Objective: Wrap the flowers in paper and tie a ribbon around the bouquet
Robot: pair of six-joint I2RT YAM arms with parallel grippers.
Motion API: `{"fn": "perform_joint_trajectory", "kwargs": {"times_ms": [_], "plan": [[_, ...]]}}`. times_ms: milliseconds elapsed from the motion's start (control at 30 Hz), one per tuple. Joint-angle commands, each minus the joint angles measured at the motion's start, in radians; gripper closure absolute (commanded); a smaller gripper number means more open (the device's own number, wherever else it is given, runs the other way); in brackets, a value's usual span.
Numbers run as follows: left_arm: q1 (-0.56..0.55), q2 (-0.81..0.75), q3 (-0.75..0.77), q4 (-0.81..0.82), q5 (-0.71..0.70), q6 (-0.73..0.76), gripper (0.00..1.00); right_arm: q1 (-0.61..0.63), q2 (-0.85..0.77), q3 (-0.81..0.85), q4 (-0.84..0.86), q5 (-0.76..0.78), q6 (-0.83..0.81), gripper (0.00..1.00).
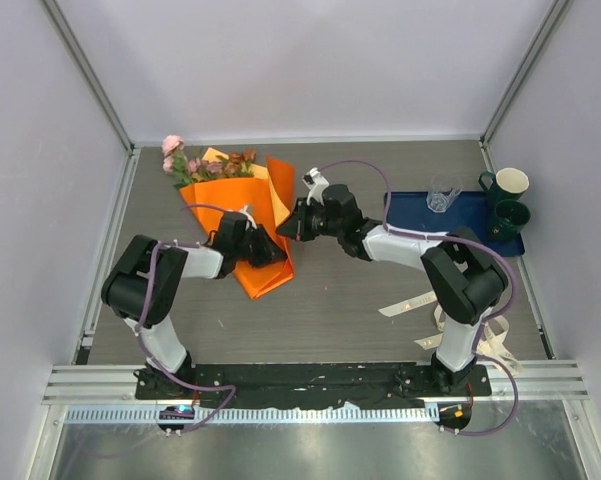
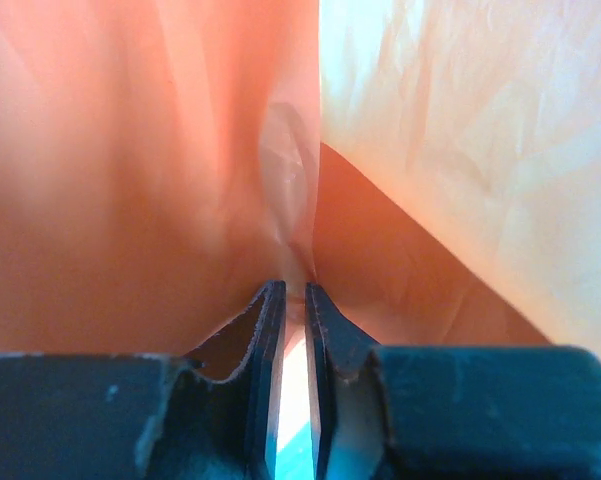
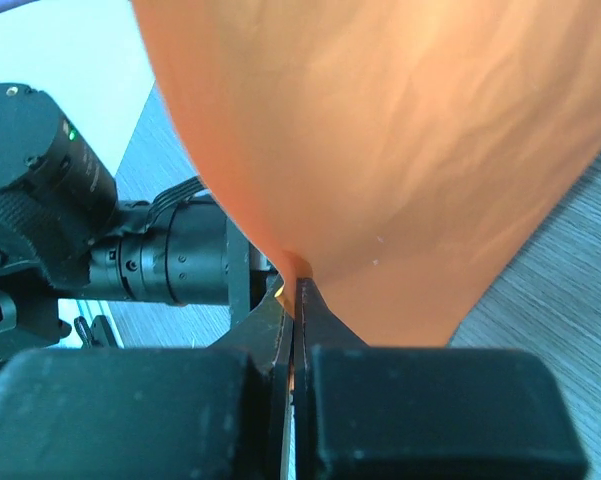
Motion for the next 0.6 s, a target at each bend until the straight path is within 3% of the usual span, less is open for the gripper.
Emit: {"fn": "perform_joint_trajectory", "kwargs": {"times_ms": [0,233,567], "plan": [[-0.003,-0.063,-0.068,-0.105,-0.02,0.03,0.8,0.005,0.022,0.054,0.016,-0.02,0.016,1.0],[0.023,-0.189,-0.119,-0.089,0.002,-0.004,0.76,0.022,0.07,0.097,-0.013,-0.067,0.005,1.0],[0.12,-0.352,-0.163,-0.112,0.17,-0.047,0.69,0.06,0.093,0.153,-0.065,-0.069,-0.025,1.0]]}}
